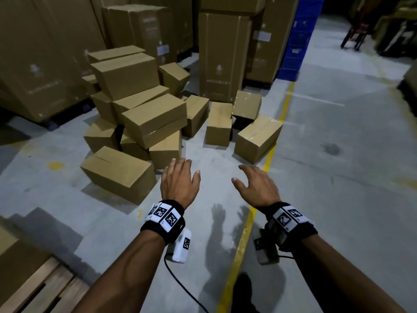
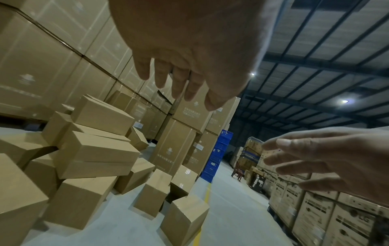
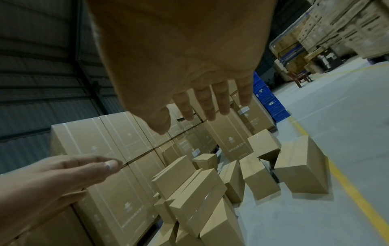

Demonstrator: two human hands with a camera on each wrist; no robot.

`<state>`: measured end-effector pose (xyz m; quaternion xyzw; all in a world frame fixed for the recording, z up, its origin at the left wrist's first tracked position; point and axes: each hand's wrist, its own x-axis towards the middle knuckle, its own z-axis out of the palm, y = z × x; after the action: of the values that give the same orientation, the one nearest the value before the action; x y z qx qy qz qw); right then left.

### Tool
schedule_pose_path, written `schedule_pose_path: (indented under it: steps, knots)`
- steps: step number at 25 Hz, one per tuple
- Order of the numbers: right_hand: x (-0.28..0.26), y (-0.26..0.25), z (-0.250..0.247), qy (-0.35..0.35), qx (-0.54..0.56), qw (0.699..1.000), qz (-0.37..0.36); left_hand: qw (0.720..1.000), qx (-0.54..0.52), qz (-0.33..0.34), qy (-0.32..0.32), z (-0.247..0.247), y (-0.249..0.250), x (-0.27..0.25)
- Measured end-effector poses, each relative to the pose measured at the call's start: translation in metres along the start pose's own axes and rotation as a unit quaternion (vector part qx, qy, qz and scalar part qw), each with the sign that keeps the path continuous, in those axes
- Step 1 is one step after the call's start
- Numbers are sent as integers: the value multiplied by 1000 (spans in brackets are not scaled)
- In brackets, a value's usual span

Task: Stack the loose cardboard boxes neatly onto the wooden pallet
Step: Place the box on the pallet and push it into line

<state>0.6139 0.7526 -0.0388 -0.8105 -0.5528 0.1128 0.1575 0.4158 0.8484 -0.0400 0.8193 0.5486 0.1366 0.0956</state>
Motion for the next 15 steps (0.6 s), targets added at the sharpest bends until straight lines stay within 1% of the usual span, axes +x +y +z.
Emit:
schedule_pose_path:
  steps: [4,7,10,12,15]
  knots:
    - [111,36,8,-5,8,1000,-18,999,14,-19,-25,41,16,93]
    - [207,53,-6,-31,14,999,-42,998,29,-42,-39,57,34,175]
    - [296,54,-23,-45,-2,996,-76,997,39,-64,-25,61,45,249]
    - [341,49,-29,-49,-4,994,-96,996,40,-81,-22,62,45,288]
    - [415,39,-25,-77,-2,989,-123,993,38,-112,-16,77,35,349]
